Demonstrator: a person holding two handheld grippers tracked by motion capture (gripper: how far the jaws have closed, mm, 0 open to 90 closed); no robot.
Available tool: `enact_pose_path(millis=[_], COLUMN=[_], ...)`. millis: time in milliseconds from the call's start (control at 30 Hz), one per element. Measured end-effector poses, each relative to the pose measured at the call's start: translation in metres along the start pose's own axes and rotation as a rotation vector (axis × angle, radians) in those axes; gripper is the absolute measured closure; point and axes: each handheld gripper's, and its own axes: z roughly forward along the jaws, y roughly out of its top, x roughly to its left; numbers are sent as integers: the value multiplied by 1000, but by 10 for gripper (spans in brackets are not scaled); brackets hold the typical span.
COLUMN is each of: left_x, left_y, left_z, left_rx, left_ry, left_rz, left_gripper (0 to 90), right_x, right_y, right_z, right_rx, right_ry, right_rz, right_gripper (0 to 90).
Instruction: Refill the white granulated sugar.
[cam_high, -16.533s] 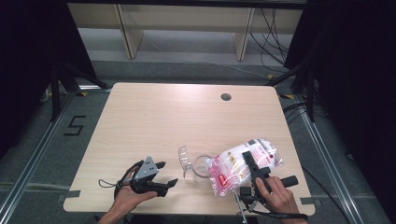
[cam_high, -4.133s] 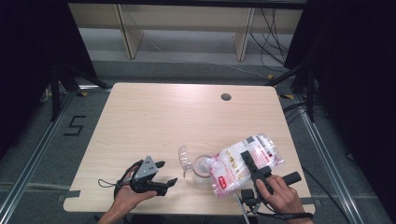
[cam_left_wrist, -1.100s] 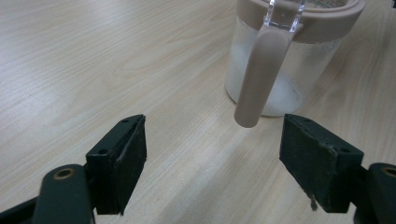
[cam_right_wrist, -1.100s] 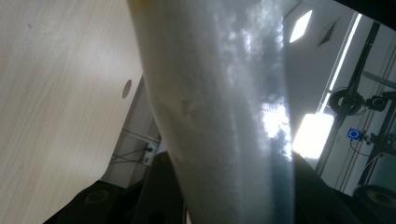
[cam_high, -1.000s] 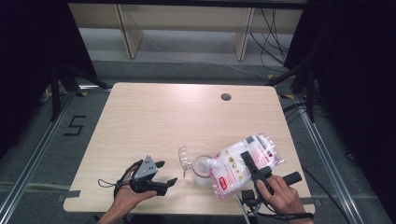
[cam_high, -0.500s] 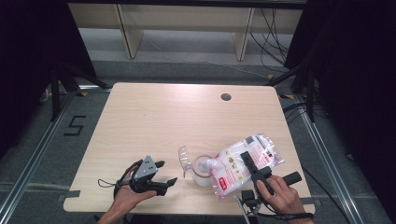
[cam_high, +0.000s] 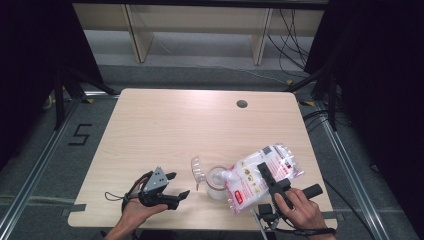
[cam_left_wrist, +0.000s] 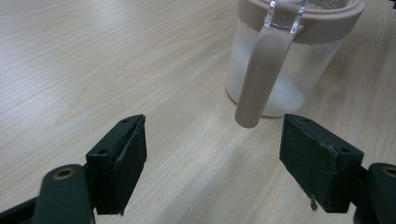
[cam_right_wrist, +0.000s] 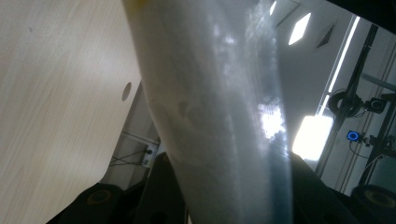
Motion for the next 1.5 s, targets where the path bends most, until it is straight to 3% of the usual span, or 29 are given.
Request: enact_pose_path(millis=[233,900,1500], left_x=[0,-1,0], left_y=[0,0,0], left_z=[0,1,1], left_rx=[1,-1,0], left_ry=[2,-4,-2], left_rz=[1,-15,-12], left_gripper=[228,228,229], right_x=[1,0,0], right_y=[0,0,-1], right_z=[0,0,0], right_rx=[8,-3,-4], right_ry=[3,1,-1], right_rz=[19,-1,15], right_gripper=[763,770,775])
